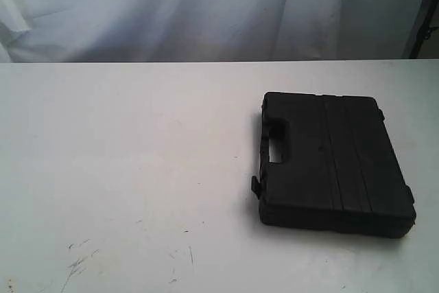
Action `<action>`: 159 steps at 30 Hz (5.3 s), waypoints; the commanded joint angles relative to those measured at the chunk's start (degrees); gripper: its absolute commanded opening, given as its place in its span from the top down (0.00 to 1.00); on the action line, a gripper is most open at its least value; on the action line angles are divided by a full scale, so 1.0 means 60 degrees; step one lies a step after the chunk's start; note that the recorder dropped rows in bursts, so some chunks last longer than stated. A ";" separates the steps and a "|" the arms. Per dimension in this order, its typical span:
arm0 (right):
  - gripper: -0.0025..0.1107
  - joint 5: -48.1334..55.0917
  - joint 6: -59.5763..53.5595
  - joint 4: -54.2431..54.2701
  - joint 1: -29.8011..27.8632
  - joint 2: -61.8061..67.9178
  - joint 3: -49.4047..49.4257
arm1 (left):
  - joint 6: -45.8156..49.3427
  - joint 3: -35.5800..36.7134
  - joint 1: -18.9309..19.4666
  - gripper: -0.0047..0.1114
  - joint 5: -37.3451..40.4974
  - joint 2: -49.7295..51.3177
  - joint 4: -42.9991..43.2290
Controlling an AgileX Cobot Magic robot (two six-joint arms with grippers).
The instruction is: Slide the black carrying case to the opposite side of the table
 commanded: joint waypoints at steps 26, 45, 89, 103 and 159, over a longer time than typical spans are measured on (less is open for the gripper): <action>0.98 -0.6199 0.0382 0.0447 0.0059 -0.0059 -0.0218 | 0.0011 0.0042 0.0014 0.96 -0.0090 -0.0043 0.0034; 0.98 0.0650 0.0151 0.0846 0.0059 0.5412 -0.6752 | 0.0011 0.0042 0.0014 0.96 -0.0090 -0.0043 0.0034; 0.98 0.4368 0.0828 0.1361 0.3209 1.1954 -0.9425 | 0.0011 0.0042 0.0014 0.96 -0.0090 -0.0043 0.0034; 0.98 0.4459 0.3222 -0.0594 0.4956 1.5541 -1.1206 | 0.0011 0.0042 0.0014 0.96 -0.0090 -0.0043 0.0034; 0.67 0.6377 0.6171 -0.1728 0.5374 2.1584 -1.6566 | 0.0011 0.0042 0.0014 0.96 -0.0090 -0.0043 0.0034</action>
